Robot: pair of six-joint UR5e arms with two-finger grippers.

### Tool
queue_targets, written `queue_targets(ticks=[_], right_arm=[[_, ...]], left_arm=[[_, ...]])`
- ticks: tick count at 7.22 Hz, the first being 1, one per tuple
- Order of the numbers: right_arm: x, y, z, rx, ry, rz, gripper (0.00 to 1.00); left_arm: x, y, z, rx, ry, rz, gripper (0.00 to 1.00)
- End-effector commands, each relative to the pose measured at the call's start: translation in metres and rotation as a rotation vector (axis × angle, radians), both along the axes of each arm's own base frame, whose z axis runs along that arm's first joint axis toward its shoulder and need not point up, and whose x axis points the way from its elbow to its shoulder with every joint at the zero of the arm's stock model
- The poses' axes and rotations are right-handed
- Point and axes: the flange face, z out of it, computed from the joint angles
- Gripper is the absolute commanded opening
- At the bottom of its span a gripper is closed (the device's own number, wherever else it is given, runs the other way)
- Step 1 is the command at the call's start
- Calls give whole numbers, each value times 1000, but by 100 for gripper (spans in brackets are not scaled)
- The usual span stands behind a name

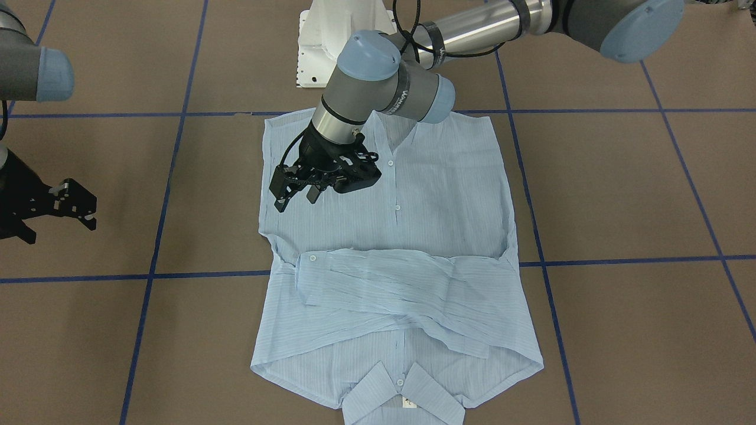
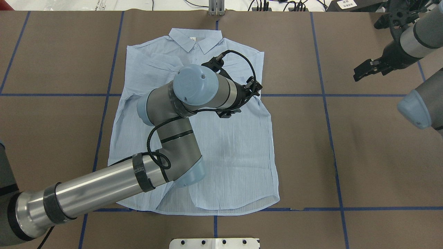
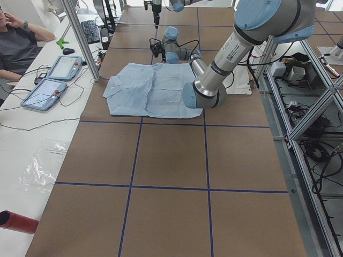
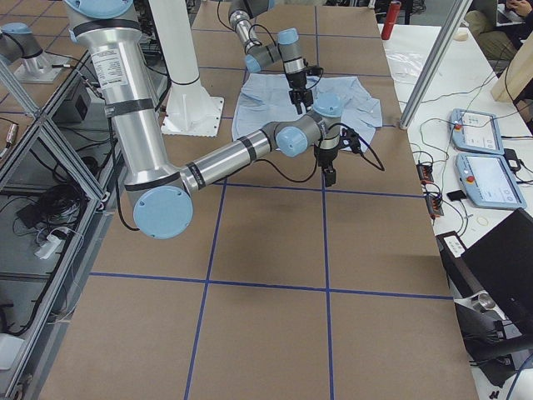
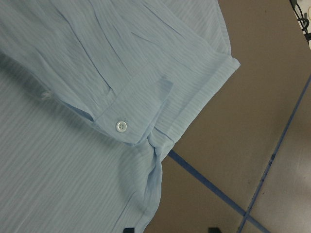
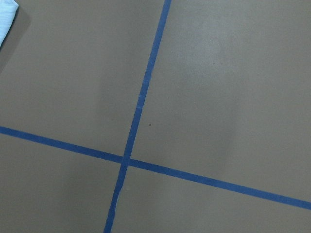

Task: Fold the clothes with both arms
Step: 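Fold the held sleeve with the left gripper across the shirt chest, then release the sleeve with the left gripper while the right gripper moves toward the hem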

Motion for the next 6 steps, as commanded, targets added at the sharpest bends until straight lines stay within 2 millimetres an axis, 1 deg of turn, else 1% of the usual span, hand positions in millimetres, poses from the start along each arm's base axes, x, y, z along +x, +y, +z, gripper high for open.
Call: queue_targets(ticks=[1, 2, 3, 4, 5, 6], right_arm=[[-7, 9, -11, -68, -51, 48, 100], [-24, 28, -20, -84, -94, 77, 100], [-44, 72, -27, -105, -149, 97, 100], [-78, 107, -44, -136, -171, 136, 100], [-113, 135, -55, -150, -167, 150, 100], [-151, 172, -60, -162, -155, 169, 100]], left_arm=[[-31, 4, 28, 57, -29, 27, 100], [-60, 25, 44, 78, -40, 63, 100], [-99, 47, 53, 102, -90, 81, 100], [-138, 65, 50, 120, -146, 92, 100], [-164, 72, 53, 144, -202, 103, 100], [-180, 78, 66, 177, -241, 120, 99]])
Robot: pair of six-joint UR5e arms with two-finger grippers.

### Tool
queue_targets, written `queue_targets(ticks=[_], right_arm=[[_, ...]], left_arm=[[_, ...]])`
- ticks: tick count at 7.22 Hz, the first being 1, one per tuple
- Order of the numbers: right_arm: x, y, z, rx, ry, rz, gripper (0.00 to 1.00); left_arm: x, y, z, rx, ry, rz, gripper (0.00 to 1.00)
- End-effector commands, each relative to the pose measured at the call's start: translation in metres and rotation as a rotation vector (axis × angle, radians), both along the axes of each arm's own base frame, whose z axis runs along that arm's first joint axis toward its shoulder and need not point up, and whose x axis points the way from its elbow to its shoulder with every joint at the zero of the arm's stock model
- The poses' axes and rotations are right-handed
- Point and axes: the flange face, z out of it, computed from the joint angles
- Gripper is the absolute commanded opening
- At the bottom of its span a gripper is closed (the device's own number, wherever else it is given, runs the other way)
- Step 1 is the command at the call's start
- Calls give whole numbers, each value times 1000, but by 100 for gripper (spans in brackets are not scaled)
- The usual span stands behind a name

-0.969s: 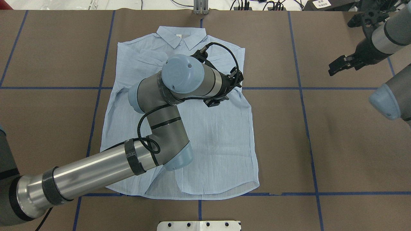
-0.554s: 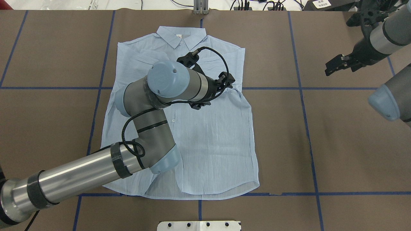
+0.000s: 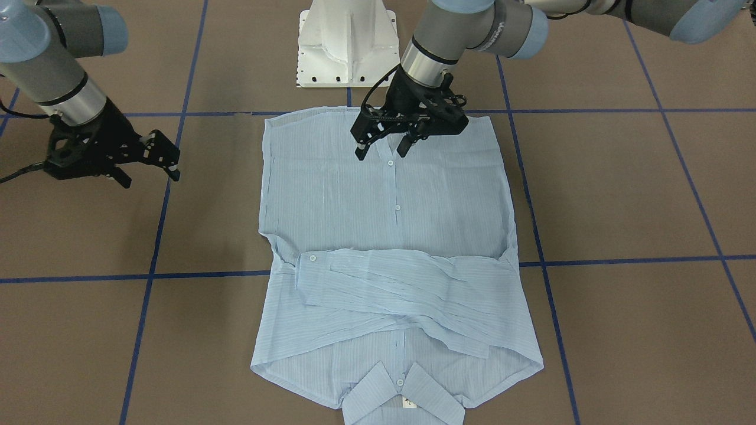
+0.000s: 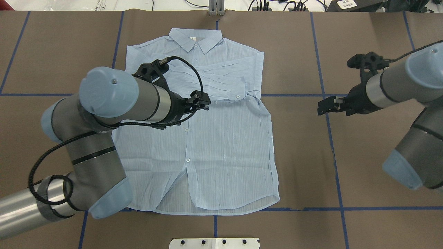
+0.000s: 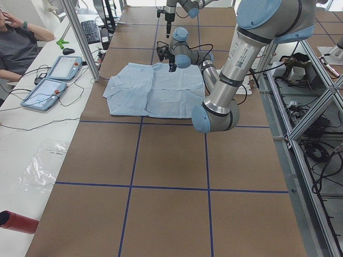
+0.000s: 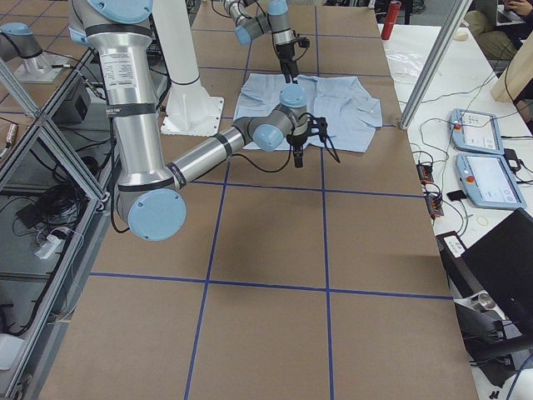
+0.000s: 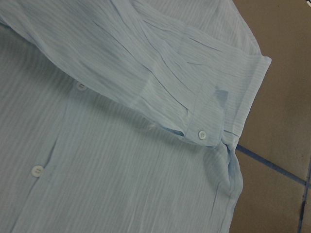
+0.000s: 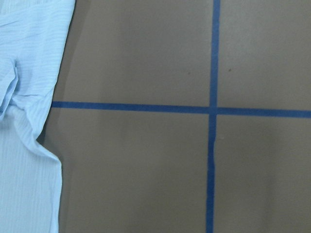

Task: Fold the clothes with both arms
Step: 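Release the sleeve with the left gripper while the right gripper moves toward the hem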

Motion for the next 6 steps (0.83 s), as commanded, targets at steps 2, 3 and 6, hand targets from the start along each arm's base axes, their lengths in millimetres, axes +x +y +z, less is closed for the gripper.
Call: queue_targets(ticks=[2, 3, 6], right_arm=[[-112, 133, -31, -31, -12, 47, 100], [-132, 162, -32, -25, -3, 42, 100], [-159, 189, -35, -21, 85, 3, 100]], left_arm=[[-58, 28, 35, 94, -86, 49, 97], [-61, 30, 38, 96, -88, 51, 95], [-53, 25, 51, 120, -128, 76, 94]])
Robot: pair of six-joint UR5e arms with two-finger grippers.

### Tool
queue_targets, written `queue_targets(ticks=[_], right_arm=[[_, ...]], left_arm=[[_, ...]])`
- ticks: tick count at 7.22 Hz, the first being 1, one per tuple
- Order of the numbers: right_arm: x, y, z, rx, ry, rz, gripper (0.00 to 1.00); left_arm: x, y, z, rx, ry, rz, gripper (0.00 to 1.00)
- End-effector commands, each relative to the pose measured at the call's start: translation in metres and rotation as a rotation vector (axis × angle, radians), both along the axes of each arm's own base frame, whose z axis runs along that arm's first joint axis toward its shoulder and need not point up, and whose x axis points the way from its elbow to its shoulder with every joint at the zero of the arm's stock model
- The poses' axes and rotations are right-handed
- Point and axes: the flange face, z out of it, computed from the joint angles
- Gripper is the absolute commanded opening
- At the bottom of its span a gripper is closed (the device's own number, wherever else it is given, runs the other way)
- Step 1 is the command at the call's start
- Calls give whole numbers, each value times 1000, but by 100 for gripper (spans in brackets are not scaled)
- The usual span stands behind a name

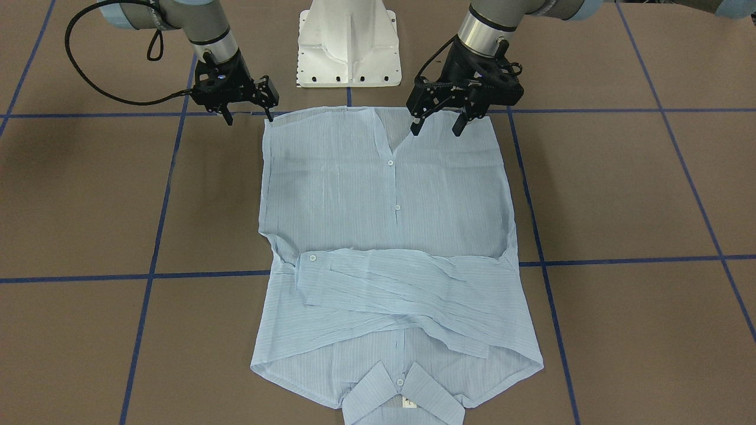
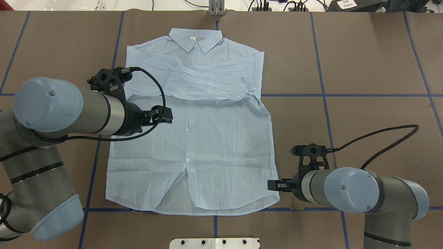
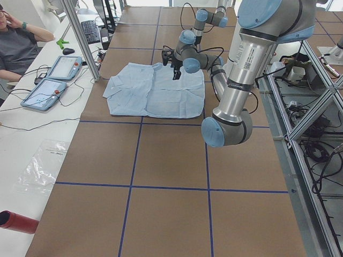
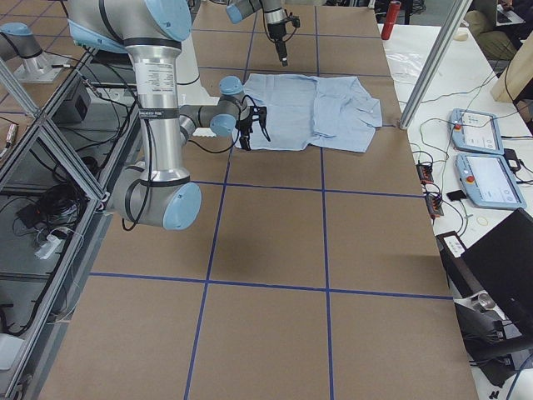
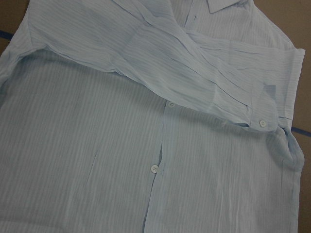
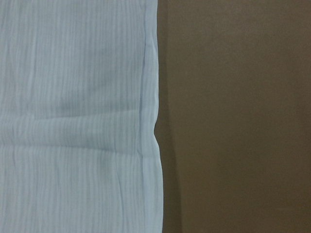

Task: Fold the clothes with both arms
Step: 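Release the sleeve with the left gripper while the right gripper moves toward the hem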

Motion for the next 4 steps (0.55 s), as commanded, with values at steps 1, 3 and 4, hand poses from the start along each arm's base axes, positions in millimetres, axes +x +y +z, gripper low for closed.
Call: queue_targets(ticks=[1, 3, 4], right_arm=[[-19, 17, 0, -3, 47, -31, 100], [-26, 21, 5, -11, 66, -45, 91], [-35, 20, -6, -13, 74, -48, 85]], left_arm=[[9, -5, 12, 5, -31, 13, 94], [12, -7, 17, 0, -39, 13, 94], [16, -10, 25, -8, -53, 14, 93]])
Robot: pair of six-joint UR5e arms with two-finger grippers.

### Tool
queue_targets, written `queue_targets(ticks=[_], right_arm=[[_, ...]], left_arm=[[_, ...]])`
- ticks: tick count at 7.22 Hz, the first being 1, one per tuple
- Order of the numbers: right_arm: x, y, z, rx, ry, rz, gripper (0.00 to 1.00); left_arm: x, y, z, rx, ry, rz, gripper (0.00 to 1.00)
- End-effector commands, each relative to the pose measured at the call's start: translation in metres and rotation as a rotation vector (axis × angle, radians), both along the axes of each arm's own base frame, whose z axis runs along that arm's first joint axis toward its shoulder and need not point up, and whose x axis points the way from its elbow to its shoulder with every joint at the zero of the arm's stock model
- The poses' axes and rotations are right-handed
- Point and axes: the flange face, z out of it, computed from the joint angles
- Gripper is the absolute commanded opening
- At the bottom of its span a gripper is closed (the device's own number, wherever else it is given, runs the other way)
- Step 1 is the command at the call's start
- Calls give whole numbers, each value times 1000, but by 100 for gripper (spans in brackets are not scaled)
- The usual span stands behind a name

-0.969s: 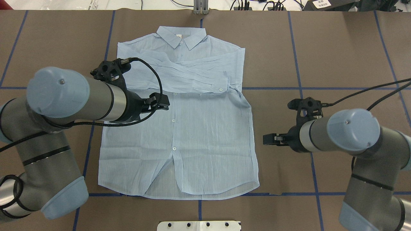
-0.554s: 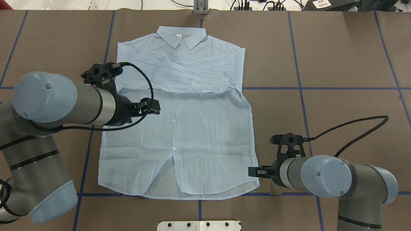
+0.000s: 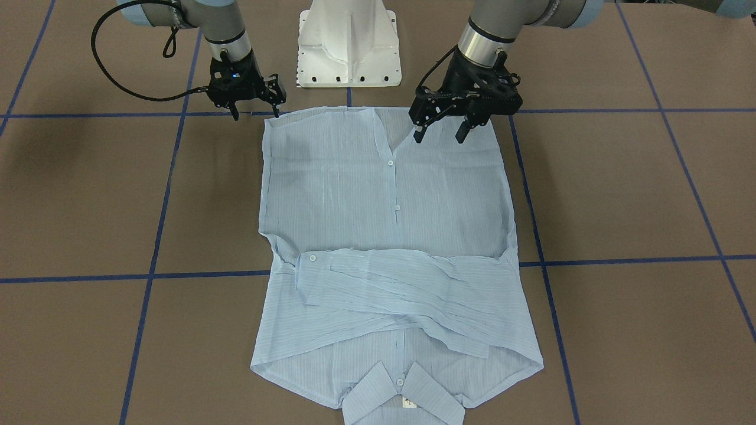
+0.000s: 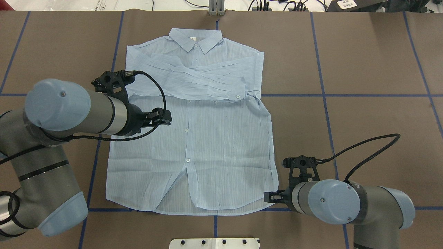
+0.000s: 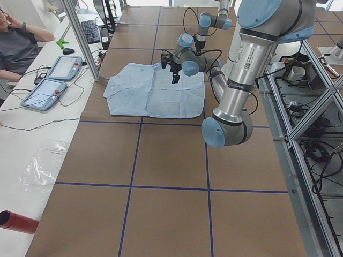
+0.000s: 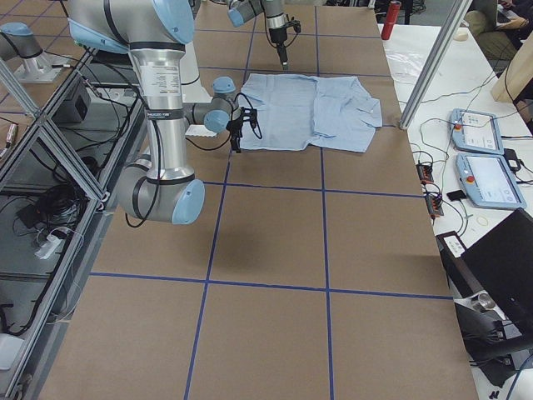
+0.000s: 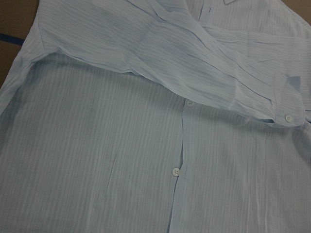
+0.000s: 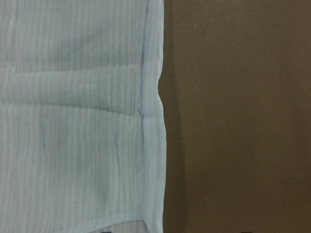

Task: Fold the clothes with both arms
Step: 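Grasp both hem corners nearest the robot with left and right grippers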

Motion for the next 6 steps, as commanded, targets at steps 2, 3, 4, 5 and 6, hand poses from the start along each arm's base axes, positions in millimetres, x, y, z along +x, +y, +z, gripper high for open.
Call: queue_targets(ticks=[2, 3, 4, 5, 6], right_arm=[[-22, -2, -24, -11, 41, -6, 73], [-22, -4, -22, -10, 45, -5, 71], [-21, -11, -19, -8, 55, 3, 71], [-25, -15, -9, -9, 75, 6, 71], [-27, -15, -7, -10, 81, 4, 70]], left_arm=[[2, -1, 16, -11, -23, -1, 92], [2, -2, 16, -12, -24, -1, 92], [3, -1, 16, -12, -24, 1, 92], [3, 0, 15, -11, -20, 2, 92], [3, 0, 14, -11, -18, 1, 92]])
